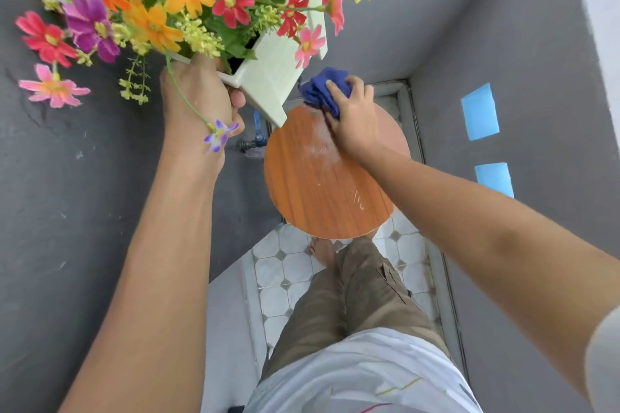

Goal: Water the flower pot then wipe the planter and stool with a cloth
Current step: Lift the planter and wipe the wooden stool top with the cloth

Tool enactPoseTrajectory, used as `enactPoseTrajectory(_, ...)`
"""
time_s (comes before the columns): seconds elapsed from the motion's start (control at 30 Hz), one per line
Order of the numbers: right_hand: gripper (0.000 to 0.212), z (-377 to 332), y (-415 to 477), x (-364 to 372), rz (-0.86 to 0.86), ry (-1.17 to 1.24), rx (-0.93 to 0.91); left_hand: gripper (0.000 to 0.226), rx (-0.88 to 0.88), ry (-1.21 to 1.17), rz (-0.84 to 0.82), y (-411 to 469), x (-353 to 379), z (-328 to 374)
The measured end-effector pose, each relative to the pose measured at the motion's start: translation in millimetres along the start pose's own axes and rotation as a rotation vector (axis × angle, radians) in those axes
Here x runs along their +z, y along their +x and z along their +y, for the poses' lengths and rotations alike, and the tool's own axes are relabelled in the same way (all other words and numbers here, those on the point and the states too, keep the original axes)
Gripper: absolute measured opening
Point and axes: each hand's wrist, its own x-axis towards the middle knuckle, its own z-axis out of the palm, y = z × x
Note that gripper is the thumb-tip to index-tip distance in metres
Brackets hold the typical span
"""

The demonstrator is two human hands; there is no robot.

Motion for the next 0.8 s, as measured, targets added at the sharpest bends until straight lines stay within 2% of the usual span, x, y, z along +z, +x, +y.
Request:
enactPoseTrajectory(0.03, 0.052, -2.9, 2.8, -0.1, 0.029, 0.020, 0.141, 0.024, -0.003, 0.007, 0.001, -0.3, -0.9, -1.2)
enactPoseTrajectory(0.07, 0.052, -9.0, 0.7, 1.5, 0.043, 0.010, 0.188, 0.024, -0.006, 0.012, 0.003, -0.5, -1.3, -2.3)
enactPoseTrajectory(0.1, 0.052, -16.9, -5.4, 3.2, 0.034, -0.007, 0.159, 0.024, -0.009, 0.019, 0.005, -0.4, -1.0, -3.8)
enactPoseTrajectory(0.23, 0.055, -52.1, -71.6, 13.4, -0.110, 0.078, -0.271, 0.026, -0.013, 0.038, 0.003, 0.9, 3.1, -10.2)
enactPoseTrajectory(0.33, 0.053, -53.7, -145.2, 12.8, -0.308, 0.089, -0.645, 0.027, -0.039, 0.043, -0.001, 2.0, 1.3, -20.5)
enactPoseTrajectory(0.4, 0.053, -26.1, -164.6, 7.6, -0.394, 0.041, -0.745, 0.026, -0.050, 0.065, -0.008, 0.1, 1.5, -27.5)
enactPoseTrajectory(0.47, 0.052, 10.6, -153.5, 0.2, -0.303, 0.038, -0.650, 0.025, -0.047, 0.080, -0.006, -5.7, 3.8, -33.2)
enactPoseTrajectory(0.5, 0.052, 27.9, -143.0, -5.4, -0.219, 0.046, -0.520, 0.027, -0.050, 0.089, 0.000, -9.1, 4.6, -38.4)
enactPoseTrajectory(0.6, 0.052, 57.0, -113.7, -27.0, 0.042, 0.104, 0.093, 0.026, -0.131, 0.004, -0.016, -20.5, -1.3, -61.7)
enactPoseTrajectory(0.63, 0.050, 56.4, -109.9, -30.1, 0.100, 0.106, 0.246, 0.023, -0.175, -0.042, -0.040, -24.7, -2.9, -71.1)
enactPoseTrajectory(0.67, 0.048, 50.2, -110.5, -30.0, 0.125, 0.097, 0.324, 0.022, -0.219, -0.077, -0.050, -30.6, -3.0, -77.6)
enactPoseTrajectory(0.73, 0.050, 33.1, -127.7, -22.5, 0.086, 0.095, 0.271, 0.020, -0.225, -0.034, -0.031, -39.8, 3.0, -83.9)
enactPoseTrajectory(0.8, 0.058, 15.5, -165.7, -13.4, -0.027, 0.090, 0.022, 0.020, -0.146, 0.095, -0.041, -46.1, 13.8, -86.7)
